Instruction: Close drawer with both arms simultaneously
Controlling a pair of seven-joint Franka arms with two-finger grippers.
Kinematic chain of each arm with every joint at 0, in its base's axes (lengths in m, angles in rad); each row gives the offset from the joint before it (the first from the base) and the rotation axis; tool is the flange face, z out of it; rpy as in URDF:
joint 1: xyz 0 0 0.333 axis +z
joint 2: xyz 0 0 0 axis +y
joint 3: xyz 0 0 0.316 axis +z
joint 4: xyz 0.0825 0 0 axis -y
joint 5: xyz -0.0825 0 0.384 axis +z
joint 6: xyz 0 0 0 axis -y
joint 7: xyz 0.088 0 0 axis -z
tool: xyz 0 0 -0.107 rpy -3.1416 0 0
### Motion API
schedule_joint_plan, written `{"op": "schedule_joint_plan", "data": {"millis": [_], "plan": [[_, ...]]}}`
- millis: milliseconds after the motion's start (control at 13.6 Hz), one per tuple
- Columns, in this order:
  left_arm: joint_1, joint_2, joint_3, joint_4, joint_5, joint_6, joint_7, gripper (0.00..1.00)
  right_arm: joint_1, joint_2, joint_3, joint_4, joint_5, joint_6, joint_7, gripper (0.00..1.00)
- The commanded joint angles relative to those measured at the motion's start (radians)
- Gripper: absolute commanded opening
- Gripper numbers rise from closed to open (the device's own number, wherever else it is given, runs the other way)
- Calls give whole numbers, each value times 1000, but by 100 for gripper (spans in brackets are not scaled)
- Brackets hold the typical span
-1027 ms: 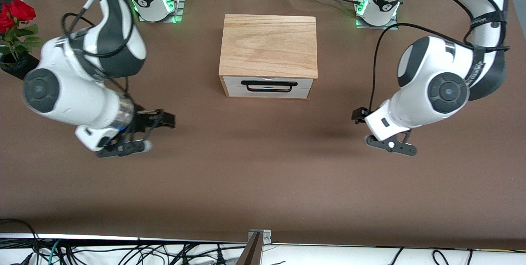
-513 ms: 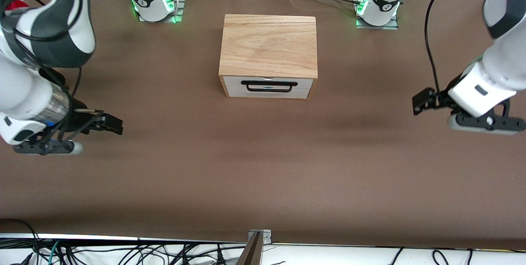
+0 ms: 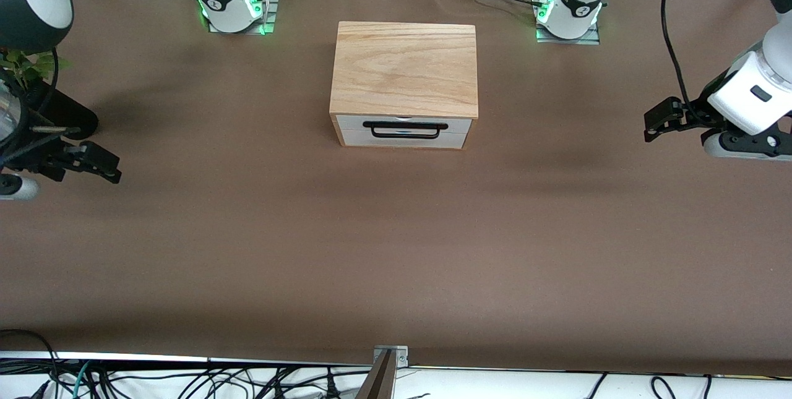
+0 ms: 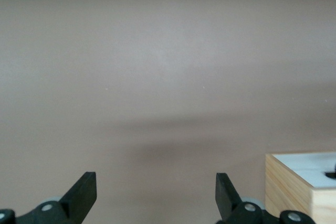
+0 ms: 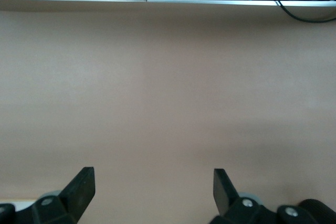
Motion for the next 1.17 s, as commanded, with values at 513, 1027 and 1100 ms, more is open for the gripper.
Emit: {"op": "schedule_joint_plan", "data": {"millis": [513, 1027, 1100], "plan": [[31, -132, -11, -172, 20, 5, 21, 100, -86, -192, 124, -273, -22, 39, 18, 100], [68, -121, -59, -168, 20, 5, 32, 100, -77, -117, 121, -175, -28, -16, 2, 100], [74, -116, -58, -168, 18, 4, 33, 100, -79, -117, 121, -175, -27, -14, -1, 100]]}}
